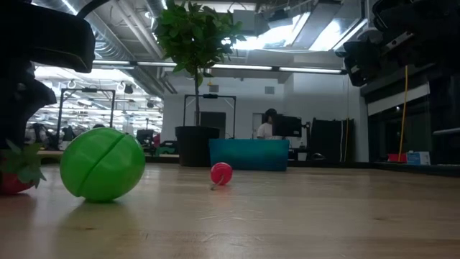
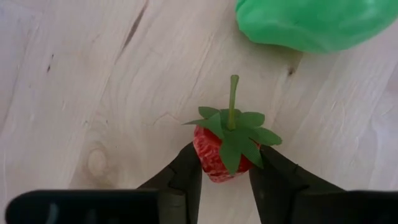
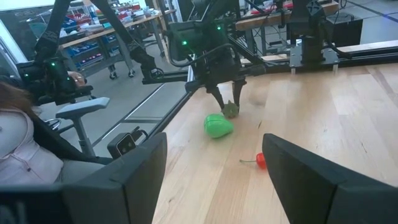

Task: Pick and placing Produce into tupperware
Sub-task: Put the red strawberry into the blue container

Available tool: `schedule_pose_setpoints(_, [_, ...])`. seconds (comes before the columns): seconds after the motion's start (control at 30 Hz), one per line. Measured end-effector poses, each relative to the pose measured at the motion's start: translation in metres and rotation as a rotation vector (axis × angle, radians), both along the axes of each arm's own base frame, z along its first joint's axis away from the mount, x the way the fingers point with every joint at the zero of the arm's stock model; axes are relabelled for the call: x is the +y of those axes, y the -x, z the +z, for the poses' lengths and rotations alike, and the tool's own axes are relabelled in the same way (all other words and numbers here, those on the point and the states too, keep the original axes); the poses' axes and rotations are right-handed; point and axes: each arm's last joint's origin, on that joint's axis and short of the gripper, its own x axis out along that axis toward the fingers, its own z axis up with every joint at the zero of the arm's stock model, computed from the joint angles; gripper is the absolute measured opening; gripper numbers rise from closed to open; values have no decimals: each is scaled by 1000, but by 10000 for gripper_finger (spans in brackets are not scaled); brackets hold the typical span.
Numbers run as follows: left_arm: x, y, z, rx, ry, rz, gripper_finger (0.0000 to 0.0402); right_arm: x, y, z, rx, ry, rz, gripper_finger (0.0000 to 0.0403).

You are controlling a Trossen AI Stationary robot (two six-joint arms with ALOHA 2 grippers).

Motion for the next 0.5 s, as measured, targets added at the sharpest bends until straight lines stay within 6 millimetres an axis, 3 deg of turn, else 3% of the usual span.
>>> schedule_pose_setpoints(0.5, [4, 3, 7, -4, -34, -1, 101, 0, 0, 0, 0, 1, 0, 266])
